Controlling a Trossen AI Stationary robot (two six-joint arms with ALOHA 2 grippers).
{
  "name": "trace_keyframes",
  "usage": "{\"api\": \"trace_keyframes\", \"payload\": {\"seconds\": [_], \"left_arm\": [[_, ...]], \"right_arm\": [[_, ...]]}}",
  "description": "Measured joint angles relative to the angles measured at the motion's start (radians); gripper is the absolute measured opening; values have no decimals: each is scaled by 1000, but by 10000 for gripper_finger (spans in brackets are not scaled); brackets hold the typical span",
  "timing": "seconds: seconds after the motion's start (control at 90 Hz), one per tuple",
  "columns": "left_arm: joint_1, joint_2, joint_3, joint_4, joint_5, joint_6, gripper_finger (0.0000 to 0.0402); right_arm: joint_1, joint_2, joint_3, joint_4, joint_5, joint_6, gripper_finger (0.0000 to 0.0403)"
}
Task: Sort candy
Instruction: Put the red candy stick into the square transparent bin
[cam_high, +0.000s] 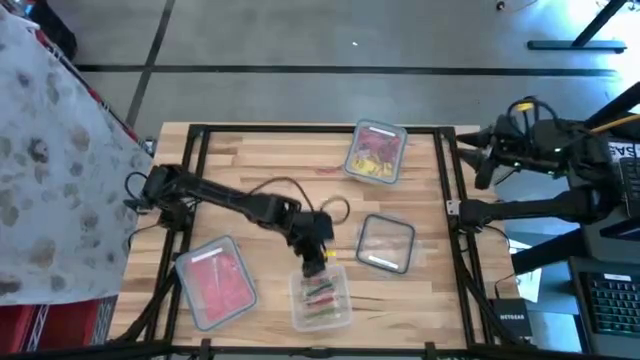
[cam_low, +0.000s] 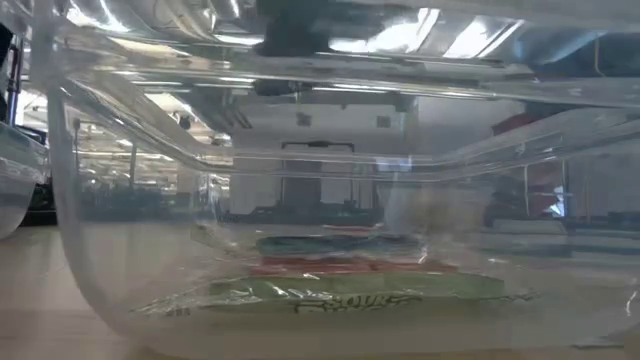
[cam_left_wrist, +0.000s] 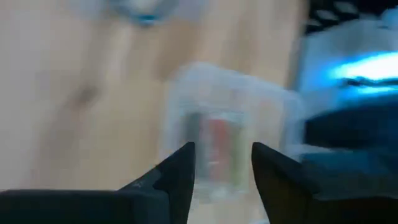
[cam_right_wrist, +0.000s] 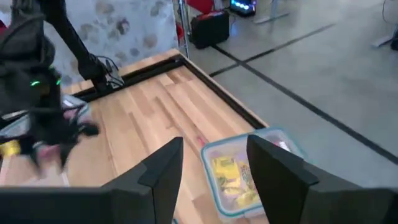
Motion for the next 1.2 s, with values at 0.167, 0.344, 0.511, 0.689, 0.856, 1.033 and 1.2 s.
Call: {"api": "trace_keyframes", "payload": {"seconds": [0.167,0.344,0.511,0.689,0.856,1.033,1.2], "left_arm": [[161,-34,0,-117,-249,172,141],[362,14,-3,-59,-256,439,141],[503,81,-21,70,-207,681,142],[586,161,-21,181,-79,848,142],[603,238,-21,207,-67,986,142],[599,285,-21,221,-91,998,142],[580,302,-22,205,-199,1001,136]], "right_arm": [[0,0,-82,68,0,47,165],[0,-1,-157,213,7,97,165],[0,12,-181,314,35,164,165],[0,47,-181,346,71,235,165],[0,83,-182,347,71,283,165],[0,124,-182,348,70,321,165],[1,144,-182,349,69,325,165]]}}
